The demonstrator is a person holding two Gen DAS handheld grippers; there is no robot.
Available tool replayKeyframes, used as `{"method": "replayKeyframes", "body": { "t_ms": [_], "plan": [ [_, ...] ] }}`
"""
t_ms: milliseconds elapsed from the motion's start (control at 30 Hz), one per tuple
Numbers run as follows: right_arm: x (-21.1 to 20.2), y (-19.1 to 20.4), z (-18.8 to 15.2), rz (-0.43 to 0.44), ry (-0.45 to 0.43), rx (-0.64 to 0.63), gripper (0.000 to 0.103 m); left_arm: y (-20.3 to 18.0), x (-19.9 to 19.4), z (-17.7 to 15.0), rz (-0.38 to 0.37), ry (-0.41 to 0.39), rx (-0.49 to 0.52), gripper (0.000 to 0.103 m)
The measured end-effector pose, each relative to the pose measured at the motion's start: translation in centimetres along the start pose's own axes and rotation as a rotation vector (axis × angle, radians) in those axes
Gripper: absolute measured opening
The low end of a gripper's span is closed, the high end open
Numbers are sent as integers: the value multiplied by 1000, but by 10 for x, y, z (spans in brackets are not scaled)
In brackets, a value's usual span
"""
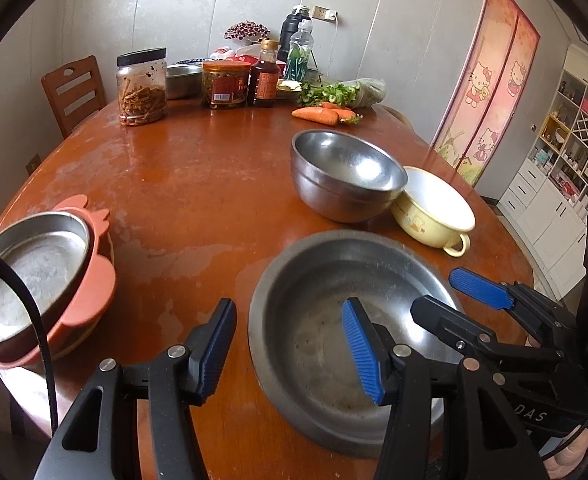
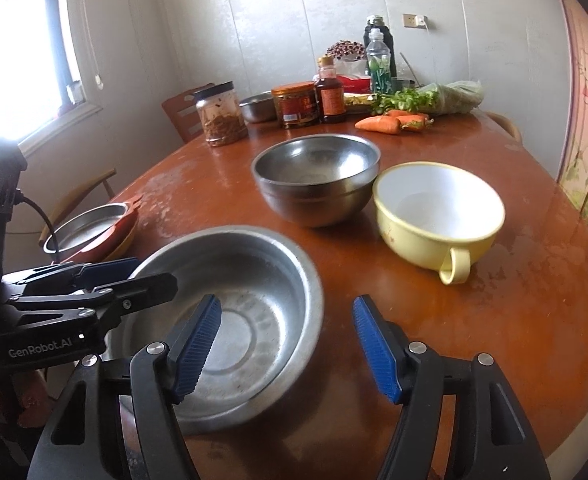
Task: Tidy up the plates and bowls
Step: 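Drag the steel basin toward the table edge and open the left gripper, then move the left gripper to the steel mixing bowl rim and grasp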
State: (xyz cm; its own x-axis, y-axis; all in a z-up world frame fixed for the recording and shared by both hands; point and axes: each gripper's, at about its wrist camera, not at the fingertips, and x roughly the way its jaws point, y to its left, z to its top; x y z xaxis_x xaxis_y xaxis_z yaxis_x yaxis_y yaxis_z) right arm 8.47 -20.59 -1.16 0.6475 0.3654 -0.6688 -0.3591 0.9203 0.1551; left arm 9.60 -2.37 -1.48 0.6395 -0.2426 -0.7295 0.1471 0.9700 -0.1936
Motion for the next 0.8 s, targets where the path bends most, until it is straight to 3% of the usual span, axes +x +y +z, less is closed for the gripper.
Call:
{"method": "replayKeyframes", "body": {
  "t_ms": [400, 800],
  "plan": [
    [10, -23, 42, -22, -8, 50, 70, 3, 15, 47, 30, 21, -10, 55],
    [41, -44, 84, -31, 13, 70, 70, 0, 52, 104, 14, 58, -15, 55]
  ]
}}
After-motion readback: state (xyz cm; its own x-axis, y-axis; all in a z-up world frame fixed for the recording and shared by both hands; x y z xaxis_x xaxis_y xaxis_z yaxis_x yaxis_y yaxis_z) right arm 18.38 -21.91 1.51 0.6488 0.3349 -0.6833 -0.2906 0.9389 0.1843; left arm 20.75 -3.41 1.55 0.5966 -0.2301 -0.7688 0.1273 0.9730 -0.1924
